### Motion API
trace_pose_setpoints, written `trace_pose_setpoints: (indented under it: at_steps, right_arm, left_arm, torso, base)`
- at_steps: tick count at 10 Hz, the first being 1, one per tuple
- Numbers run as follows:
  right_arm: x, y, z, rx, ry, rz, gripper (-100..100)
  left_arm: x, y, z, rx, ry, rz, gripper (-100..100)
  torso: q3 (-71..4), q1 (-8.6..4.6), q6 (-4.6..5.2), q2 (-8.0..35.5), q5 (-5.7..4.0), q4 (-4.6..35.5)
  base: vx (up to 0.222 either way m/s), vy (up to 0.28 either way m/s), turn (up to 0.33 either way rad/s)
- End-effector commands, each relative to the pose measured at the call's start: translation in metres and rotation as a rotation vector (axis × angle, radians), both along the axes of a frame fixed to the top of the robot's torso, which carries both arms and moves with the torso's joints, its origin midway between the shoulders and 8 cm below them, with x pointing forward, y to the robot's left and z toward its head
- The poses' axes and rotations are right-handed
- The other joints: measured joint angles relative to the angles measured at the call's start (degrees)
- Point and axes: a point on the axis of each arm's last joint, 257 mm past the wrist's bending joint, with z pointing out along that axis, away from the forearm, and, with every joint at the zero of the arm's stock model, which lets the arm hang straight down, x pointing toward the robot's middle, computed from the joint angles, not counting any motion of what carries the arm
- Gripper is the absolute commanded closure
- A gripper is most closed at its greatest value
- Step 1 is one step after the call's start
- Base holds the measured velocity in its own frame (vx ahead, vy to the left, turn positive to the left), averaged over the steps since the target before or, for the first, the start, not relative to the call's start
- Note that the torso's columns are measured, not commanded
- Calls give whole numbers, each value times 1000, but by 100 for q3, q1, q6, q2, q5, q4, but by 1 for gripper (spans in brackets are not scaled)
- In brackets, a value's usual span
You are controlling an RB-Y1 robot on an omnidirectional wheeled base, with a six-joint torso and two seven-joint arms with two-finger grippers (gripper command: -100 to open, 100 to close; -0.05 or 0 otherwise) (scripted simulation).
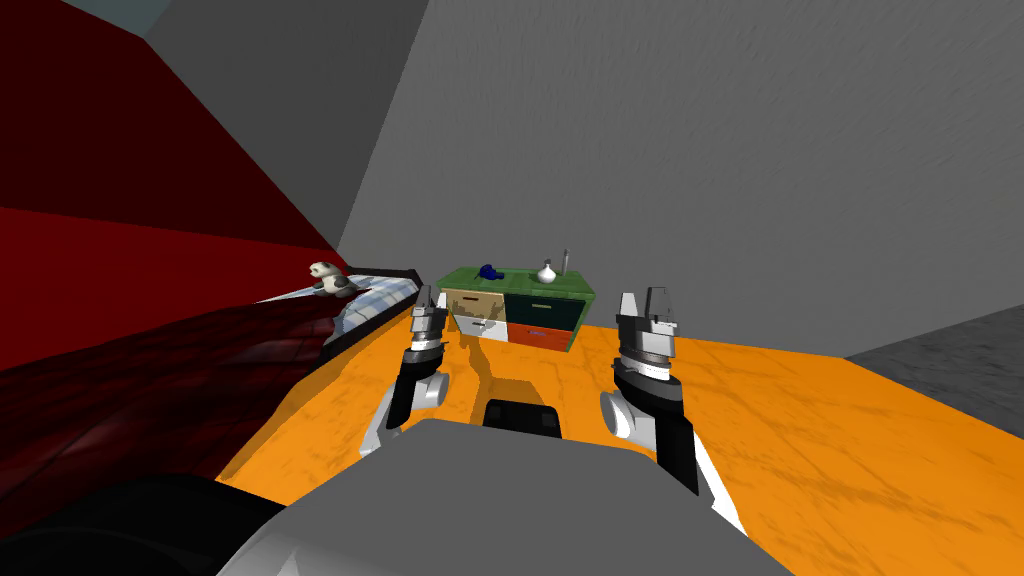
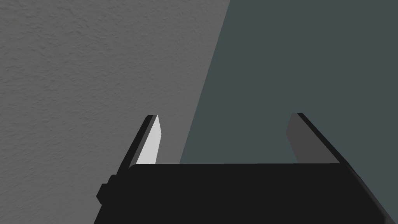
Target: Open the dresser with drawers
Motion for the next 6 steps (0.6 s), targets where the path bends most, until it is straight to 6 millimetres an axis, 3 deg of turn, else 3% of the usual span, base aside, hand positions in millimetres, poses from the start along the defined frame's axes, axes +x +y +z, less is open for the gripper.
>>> trace_pose_setpoints:
  at_steps: [1,6]
  right_arm:
    - [0,0,0,0,0,0,0]
    - [0,0,0,0,0,0,0]
  left_arm:
    - [0,0,0,0,0,0,0]
    - [0,0,0,0,0,0,0]
  torso:
    - [-467,0,0,232,0,235]
    - [-4536,0,0,2269,0,2268]
  base:
    - [0,0,0]
    - [0,0,0]
